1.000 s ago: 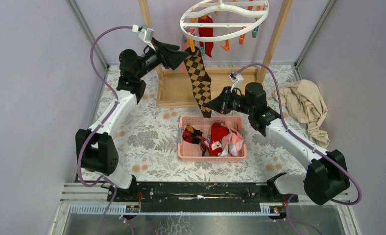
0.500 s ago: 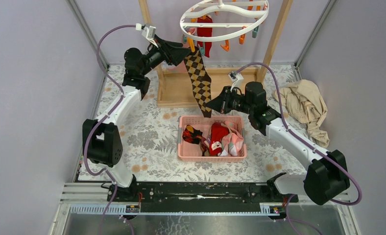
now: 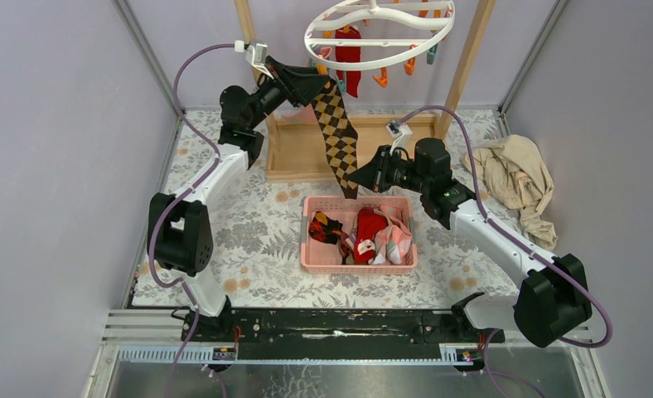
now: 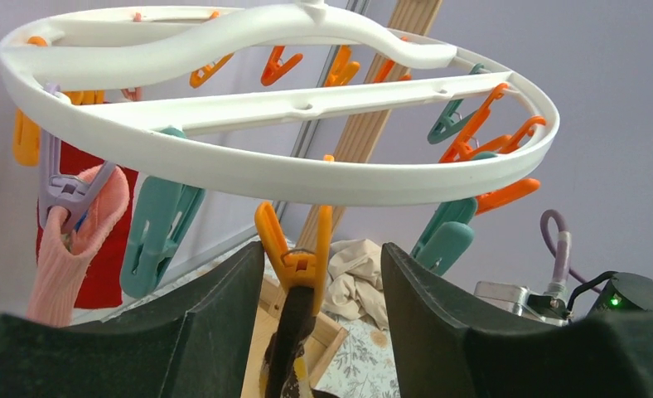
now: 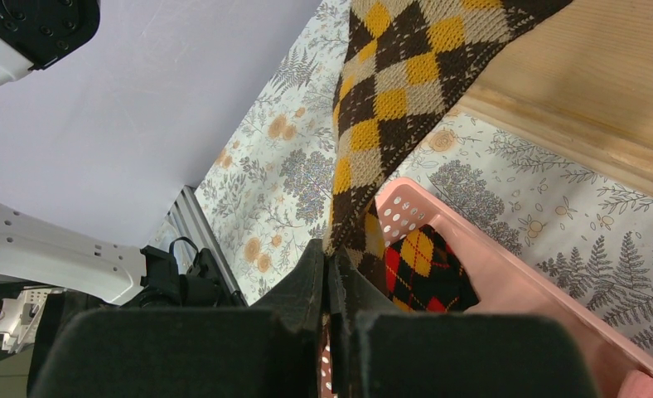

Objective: Remove the socks clipped to the hanger
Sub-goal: Remove the sock from the hanger.

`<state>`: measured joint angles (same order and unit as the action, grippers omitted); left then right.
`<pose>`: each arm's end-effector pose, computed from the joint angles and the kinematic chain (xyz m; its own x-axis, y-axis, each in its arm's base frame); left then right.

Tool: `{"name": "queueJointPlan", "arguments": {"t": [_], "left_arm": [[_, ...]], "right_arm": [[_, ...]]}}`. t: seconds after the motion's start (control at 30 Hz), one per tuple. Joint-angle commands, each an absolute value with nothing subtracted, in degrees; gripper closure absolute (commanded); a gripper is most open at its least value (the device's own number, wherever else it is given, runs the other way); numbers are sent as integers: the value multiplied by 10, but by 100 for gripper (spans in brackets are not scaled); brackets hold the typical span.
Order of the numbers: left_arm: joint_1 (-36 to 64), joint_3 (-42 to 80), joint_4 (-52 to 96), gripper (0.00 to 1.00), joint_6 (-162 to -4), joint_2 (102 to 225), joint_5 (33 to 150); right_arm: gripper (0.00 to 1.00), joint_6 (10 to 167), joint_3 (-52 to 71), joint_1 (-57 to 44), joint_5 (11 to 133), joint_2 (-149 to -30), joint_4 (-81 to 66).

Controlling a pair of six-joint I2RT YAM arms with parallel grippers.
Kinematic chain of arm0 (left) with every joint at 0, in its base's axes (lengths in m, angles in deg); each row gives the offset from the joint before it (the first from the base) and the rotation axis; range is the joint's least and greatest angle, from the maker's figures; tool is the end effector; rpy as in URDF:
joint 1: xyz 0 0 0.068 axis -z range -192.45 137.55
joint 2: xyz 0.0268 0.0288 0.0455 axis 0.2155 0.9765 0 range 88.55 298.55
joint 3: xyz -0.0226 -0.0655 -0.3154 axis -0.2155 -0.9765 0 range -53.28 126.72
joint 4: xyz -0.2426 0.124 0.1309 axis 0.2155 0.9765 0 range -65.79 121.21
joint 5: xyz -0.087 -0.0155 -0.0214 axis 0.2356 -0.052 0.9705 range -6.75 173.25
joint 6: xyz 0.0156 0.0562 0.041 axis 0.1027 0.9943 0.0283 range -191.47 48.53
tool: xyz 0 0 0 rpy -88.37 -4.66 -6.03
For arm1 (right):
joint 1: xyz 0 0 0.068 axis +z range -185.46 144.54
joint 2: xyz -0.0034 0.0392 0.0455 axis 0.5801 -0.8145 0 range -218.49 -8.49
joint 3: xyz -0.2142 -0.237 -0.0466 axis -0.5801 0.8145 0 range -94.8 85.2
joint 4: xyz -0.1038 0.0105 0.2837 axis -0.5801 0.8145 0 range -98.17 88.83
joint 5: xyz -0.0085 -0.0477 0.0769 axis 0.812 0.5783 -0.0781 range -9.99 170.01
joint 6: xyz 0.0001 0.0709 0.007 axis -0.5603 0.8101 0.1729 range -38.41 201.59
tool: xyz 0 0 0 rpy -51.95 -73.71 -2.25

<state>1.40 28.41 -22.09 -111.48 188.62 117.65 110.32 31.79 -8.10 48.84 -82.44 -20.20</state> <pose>0.4540 -0.1460 0.4475 -0.0903 -0.5241 -0.8468 0.8148 0.4501 -0.3655 0.2937 0.1861 0.3533 -0.5228 0.1925 -0.8304 -0.6803 0.4927 0.5426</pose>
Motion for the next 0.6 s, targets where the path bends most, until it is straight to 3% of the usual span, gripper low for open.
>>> {"name": "queueJointPlan", "arguments": {"t": [0.0,0.57], "left_arm": [[17,302,-294,40,-1139,1898,1148],[22,320,-334,53,-1174,1925,1134]], "right_arm": [[100,1093,297,-82,472,-814,-220],[100,1087,301,-82,469,-816,-220]]}}
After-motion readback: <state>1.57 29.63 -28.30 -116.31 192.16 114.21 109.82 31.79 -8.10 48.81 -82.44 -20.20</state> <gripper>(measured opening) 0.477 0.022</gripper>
